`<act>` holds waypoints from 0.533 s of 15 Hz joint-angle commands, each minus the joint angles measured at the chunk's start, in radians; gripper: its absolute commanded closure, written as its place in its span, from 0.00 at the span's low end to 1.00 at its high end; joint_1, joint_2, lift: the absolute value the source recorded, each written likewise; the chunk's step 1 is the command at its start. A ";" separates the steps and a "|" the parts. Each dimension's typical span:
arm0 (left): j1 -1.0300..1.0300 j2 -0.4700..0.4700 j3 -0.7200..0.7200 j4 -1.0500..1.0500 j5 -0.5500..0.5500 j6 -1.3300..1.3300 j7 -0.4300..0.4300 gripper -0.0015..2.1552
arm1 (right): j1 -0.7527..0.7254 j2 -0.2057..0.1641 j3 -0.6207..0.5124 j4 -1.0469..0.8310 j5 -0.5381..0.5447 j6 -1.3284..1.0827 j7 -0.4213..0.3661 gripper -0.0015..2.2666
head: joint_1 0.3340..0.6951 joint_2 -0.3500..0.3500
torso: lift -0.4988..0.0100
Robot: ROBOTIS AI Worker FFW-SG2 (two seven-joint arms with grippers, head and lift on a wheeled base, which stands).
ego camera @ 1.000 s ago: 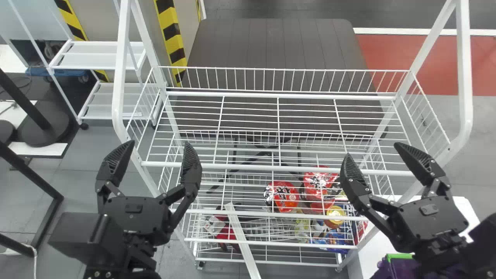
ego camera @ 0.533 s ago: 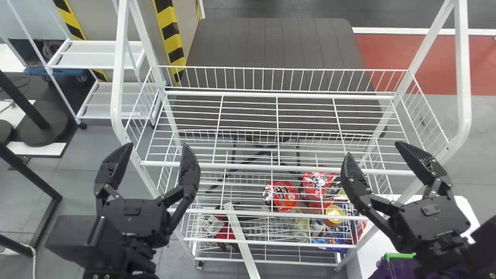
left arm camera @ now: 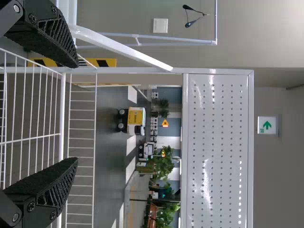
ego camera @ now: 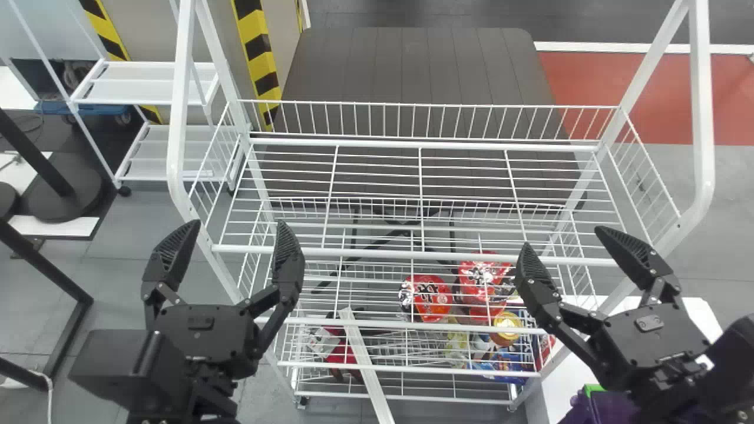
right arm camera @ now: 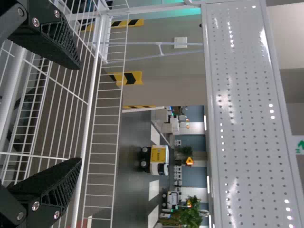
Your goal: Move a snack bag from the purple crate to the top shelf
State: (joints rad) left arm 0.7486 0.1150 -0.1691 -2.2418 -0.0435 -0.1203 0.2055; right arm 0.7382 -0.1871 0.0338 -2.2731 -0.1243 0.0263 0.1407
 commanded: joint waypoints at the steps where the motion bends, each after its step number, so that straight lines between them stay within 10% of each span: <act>1: 0.003 0.002 -0.001 -0.005 -0.004 0.000 0.000 0.06 | 0.000 0.000 -0.002 -0.003 0.006 0.001 0.000 0.08 | 1.00 0.52 | 0.98; 8: 0.006 0.002 0.000 -0.012 -0.006 0.006 -0.008 0.05 | -0.005 -0.002 0.003 -0.009 0.002 -0.015 -0.001 0.08 | 1.00 0.52 | 0.94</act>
State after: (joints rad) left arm 0.7547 0.1166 -0.1687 -2.2533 -0.0490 -0.1150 0.1985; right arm 0.7345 -0.1894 0.0360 -2.2803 -0.1223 0.0193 0.1389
